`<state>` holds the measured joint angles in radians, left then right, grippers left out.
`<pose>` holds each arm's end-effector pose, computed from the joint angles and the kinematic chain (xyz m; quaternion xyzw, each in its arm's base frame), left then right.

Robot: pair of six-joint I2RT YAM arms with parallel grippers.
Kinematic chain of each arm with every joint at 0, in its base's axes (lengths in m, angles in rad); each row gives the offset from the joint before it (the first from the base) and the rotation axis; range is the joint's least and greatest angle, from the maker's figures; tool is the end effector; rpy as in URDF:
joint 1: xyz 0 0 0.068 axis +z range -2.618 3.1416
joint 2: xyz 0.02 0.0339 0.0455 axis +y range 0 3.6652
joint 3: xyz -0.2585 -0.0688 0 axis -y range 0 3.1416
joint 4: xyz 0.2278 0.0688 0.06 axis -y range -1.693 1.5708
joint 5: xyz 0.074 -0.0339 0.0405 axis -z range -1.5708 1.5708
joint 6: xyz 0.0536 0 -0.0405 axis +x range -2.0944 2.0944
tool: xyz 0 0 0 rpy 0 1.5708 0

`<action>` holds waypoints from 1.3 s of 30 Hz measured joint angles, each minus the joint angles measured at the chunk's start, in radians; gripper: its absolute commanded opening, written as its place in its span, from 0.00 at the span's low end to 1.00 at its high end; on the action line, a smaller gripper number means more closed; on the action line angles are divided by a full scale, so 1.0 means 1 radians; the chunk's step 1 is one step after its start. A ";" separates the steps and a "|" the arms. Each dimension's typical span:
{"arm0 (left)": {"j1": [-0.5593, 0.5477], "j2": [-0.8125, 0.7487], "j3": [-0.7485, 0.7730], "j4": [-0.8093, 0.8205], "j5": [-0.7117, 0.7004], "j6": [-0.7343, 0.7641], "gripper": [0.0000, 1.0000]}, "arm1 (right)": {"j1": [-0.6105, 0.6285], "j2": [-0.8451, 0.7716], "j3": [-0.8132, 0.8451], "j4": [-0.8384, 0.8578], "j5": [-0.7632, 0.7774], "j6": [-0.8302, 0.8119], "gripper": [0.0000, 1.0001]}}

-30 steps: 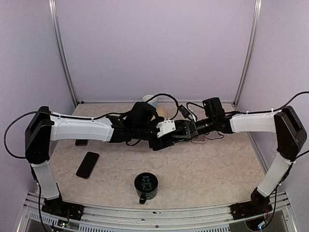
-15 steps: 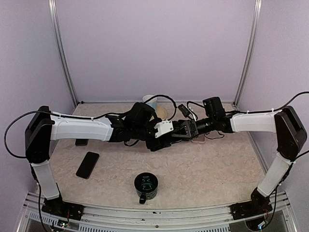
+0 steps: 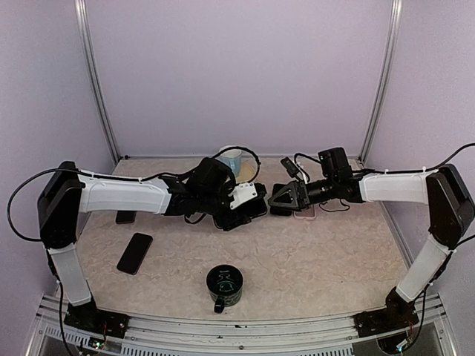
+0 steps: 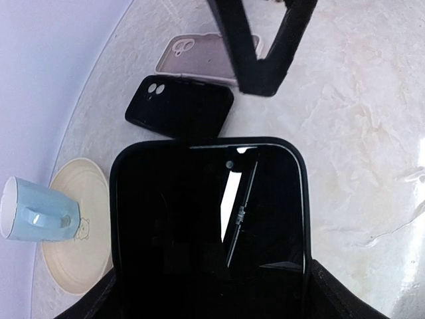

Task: Put the phone into the phone case
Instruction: Place the phone with the phone case at the center of the board.

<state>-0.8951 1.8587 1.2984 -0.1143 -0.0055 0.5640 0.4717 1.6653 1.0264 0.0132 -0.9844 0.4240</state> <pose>0.2616 -0.3259 0.2114 0.5998 0.6727 -0.0690 0.4277 0.2889 0.1975 0.2225 -0.2337 0.7794 0.5530 0.1794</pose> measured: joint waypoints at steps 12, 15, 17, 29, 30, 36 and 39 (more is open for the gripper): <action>0.039 0.008 -0.002 -0.010 -0.078 -0.083 0.55 | -0.028 -0.013 -0.037 0.007 0.037 0.021 1.00; 0.058 0.025 -0.002 -0.012 -0.097 -0.112 0.56 | -0.032 -0.013 -0.042 0.007 0.047 0.025 1.00; 0.071 0.039 0.004 -0.023 -0.114 -0.135 0.56 | -0.035 -0.013 -0.044 0.007 0.051 0.028 1.00; 0.154 0.090 0.086 -0.071 -0.164 -0.283 0.56 | -0.042 -0.014 -0.058 0.007 0.070 0.037 1.00; 0.163 0.090 0.089 -0.072 -0.164 -0.294 0.56 | -0.042 -0.015 -0.059 0.007 0.071 0.037 1.00; 0.230 0.104 0.106 -0.089 -0.162 -0.381 0.56 | -0.045 -0.020 -0.061 0.007 0.079 0.037 1.00; 0.266 0.122 0.130 -0.109 -0.165 -0.425 0.56 | -0.047 -0.021 -0.066 0.007 0.085 0.037 1.00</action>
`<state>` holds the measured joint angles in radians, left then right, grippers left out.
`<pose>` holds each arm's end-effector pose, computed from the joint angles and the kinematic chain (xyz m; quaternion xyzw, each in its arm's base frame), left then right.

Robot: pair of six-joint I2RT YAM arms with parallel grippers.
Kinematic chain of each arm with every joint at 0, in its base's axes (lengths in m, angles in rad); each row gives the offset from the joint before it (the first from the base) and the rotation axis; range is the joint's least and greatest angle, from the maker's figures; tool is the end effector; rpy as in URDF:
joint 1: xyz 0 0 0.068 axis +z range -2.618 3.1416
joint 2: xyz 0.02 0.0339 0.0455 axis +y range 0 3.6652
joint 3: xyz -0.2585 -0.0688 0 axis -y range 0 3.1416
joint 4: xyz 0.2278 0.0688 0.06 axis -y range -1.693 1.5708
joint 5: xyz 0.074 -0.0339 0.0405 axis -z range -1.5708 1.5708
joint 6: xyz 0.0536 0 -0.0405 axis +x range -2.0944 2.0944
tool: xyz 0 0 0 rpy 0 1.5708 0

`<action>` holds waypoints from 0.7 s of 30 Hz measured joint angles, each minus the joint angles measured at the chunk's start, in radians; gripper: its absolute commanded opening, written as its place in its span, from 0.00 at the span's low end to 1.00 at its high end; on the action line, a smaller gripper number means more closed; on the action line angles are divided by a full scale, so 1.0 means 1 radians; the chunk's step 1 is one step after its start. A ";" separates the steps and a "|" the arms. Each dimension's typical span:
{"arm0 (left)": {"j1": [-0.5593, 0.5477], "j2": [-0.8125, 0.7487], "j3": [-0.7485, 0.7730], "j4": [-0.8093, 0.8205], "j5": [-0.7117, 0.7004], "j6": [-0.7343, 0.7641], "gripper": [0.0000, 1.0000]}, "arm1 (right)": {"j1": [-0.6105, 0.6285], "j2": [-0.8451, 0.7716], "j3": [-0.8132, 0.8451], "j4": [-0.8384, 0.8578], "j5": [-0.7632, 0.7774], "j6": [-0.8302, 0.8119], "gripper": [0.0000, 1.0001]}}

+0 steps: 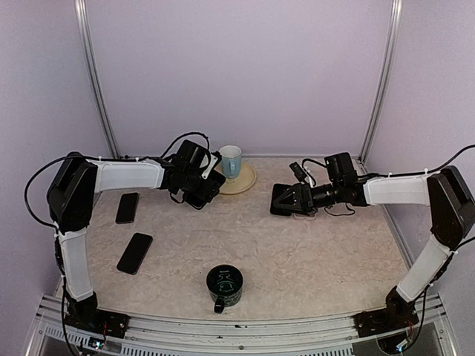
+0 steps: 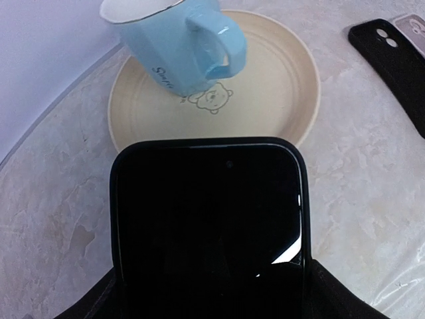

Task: Put the phone into the phone case
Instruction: Place the phone with the phone case at the center of the board.

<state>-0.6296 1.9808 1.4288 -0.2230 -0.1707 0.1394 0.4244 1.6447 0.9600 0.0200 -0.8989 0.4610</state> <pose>0.3602 -0.2512 0.1935 0.3139 0.8638 -0.0174 0.3936 0.2907 0.1774 0.2075 -0.1753 0.8132 0.5219 0.1889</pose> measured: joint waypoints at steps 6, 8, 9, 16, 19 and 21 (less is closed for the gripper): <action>0.081 0.025 0.039 -0.012 0.008 -0.098 0.56 | -0.002 0.000 -0.002 0.000 0.005 0.000 1.00; 0.107 0.027 0.045 -0.014 0.010 -0.126 0.56 | -0.002 0.000 -0.002 0.000 0.007 0.000 1.00; 0.121 0.031 0.051 -0.015 0.009 -0.140 0.56 | -0.002 0.000 -0.002 -0.001 0.008 0.000 1.00; 0.185 0.079 0.085 -0.013 0.013 -0.206 0.56 | -0.002 0.000 -0.002 -0.002 0.016 -0.002 1.00; 0.200 0.116 0.108 -0.016 0.013 -0.221 0.56 | -0.002 0.000 -0.002 -0.002 0.019 -0.004 1.00; 0.209 0.150 0.139 -0.024 0.013 -0.226 0.57 | -0.002 0.000 -0.002 -0.005 0.022 -0.005 1.00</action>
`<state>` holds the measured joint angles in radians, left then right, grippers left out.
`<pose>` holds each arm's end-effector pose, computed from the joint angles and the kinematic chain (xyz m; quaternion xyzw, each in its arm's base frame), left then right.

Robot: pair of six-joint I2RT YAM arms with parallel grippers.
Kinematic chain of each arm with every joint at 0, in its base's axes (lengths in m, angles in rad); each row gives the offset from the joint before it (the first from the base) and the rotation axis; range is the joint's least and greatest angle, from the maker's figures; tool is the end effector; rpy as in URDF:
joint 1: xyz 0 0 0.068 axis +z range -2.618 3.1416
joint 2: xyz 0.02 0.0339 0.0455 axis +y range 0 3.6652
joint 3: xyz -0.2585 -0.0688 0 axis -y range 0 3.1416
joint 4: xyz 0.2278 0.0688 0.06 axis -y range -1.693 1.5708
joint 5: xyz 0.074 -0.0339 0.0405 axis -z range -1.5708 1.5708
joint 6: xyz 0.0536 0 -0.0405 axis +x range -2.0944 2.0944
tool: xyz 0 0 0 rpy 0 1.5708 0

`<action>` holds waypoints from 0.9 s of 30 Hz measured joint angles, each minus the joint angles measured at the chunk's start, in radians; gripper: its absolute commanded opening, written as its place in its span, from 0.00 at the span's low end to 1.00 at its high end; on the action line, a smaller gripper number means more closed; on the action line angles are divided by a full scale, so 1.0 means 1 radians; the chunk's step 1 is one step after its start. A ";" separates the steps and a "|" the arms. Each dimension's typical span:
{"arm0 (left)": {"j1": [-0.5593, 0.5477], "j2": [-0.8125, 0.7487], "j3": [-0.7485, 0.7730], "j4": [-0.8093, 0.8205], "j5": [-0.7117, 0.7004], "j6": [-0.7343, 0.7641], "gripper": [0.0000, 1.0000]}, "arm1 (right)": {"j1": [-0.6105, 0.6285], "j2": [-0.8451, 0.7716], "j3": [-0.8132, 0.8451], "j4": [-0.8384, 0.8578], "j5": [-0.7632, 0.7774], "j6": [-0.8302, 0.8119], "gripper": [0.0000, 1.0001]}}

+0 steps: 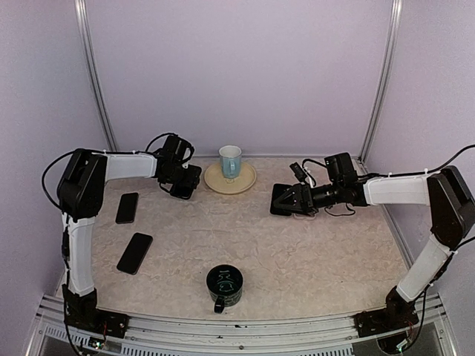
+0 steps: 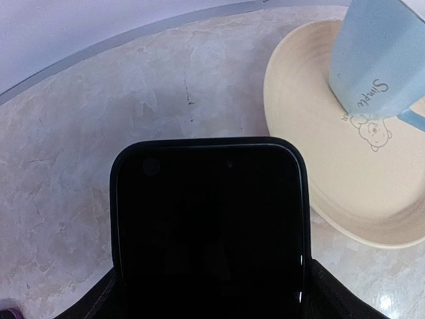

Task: Put the phone into the phone case
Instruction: Place the phone with the phone case at the center of the board.

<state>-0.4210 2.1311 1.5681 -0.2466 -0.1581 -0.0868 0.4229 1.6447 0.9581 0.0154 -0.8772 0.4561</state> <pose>0.4320 -0.1842 0.1697 0.1250 0.9175 -0.0220 0.3769 0.2914 0.1763 0.2060 -0.1711 0.8182 0.5136 0.1935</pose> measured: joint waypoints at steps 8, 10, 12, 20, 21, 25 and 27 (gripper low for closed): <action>0.029 0.114 0.135 -0.035 0.003 -0.030 0.59 | 0.000 0.000 0.000 -0.034 0.011 -0.017 1.00; 0.039 0.135 0.167 -0.043 0.003 -0.041 0.59 | 0.000 0.000 0.000 -0.037 0.015 -0.020 1.00; 0.046 0.152 0.194 -0.049 0.003 -0.047 0.60 | 0.000 0.000 0.000 -0.041 0.019 -0.021 1.00; 0.063 0.200 0.221 -0.062 0.006 -0.069 0.60 | 0.000 0.000 0.000 -0.051 0.026 -0.026 1.00; 0.065 0.204 0.221 -0.063 0.008 -0.071 0.60 | 0.000 0.000 0.000 -0.051 0.026 -0.026 1.00; 0.069 0.218 0.221 -0.072 0.020 -0.083 0.62 | 0.000 0.000 0.000 -0.051 0.027 -0.026 1.00; 0.070 0.223 0.221 -0.076 0.023 -0.090 0.63 | 0.000 0.000 0.000 -0.051 0.027 -0.026 1.00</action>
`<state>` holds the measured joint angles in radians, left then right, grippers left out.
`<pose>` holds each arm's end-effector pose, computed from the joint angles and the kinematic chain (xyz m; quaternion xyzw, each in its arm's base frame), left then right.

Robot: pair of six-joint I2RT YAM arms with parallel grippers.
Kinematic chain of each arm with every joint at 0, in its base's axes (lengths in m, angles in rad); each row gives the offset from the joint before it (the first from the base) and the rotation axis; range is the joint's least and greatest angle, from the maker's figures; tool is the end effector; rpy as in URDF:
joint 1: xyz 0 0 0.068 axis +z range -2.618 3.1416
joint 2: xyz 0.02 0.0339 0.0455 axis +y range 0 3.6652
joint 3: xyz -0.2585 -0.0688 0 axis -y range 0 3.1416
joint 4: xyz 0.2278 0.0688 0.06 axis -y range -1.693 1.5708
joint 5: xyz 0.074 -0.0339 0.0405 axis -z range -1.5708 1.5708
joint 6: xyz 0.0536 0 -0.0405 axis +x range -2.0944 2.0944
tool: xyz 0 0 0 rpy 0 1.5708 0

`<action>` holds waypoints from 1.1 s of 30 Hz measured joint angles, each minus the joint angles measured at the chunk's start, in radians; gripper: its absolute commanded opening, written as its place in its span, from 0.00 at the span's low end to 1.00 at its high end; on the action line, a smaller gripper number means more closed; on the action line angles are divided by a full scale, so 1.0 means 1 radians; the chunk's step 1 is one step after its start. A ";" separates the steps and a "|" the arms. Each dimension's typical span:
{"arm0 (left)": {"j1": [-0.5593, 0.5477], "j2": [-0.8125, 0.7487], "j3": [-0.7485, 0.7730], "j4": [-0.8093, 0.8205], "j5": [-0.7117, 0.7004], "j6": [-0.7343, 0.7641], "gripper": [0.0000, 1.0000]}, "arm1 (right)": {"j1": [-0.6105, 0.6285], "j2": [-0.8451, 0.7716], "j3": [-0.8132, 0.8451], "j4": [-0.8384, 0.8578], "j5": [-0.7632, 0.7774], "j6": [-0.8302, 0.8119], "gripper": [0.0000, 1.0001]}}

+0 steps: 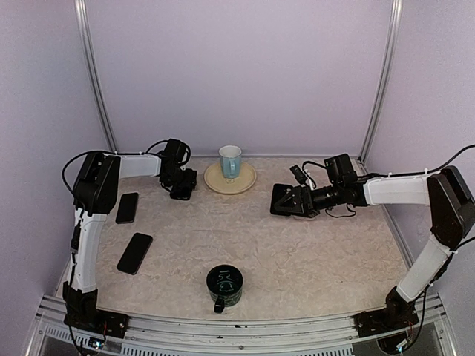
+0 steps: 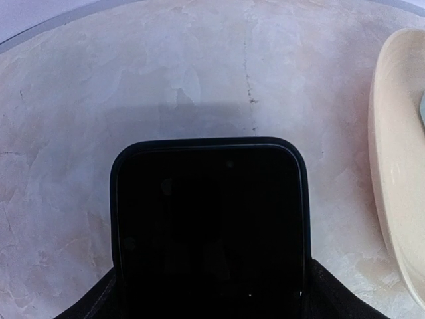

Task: Put the phone into the phone case
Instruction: Place the phone with the phone case at the center of the board.

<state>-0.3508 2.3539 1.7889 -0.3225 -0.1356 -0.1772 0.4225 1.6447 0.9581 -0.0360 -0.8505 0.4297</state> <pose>0.4787 -0.1675 0.1268 0.0589 0.9385 -0.0256 0.3393 0.2893 0.1742 0.2010 -0.1668 0.8308 0.4973 0.1859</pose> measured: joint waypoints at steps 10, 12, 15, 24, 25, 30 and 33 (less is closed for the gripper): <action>0.008 0.009 0.002 0.000 0.005 -0.026 0.70 | 0.000 0.000 -0.001 0.001 0.003 0.000 1.00; 0.010 0.009 0.002 0.000 0.005 -0.032 0.72 | 0.000 0.000 -0.002 0.001 0.003 0.000 1.00; 0.012 0.009 0.002 0.000 0.005 -0.043 0.76 | 0.000 0.000 -0.002 0.001 0.004 0.000 1.00; 0.016 0.009 0.002 0.002 0.003 -0.064 0.88 | 0.000 0.000 -0.002 0.002 0.004 0.001 1.00; 0.016 0.009 0.002 0.005 0.003 -0.066 0.91 | 0.000 0.000 -0.002 0.002 0.004 0.001 1.00; 0.018 0.009 0.002 0.014 -0.001 -0.073 0.99 | 0.000 0.000 -0.002 0.002 0.004 0.001 1.00; 0.019 0.009 0.002 0.018 -0.005 -0.080 0.99 | 0.000 0.000 -0.002 0.002 0.004 0.001 1.00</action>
<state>-0.3321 2.3631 1.7905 -0.3050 -0.1402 -0.2569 0.4225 1.6444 0.9558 -0.0345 -0.8467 0.4305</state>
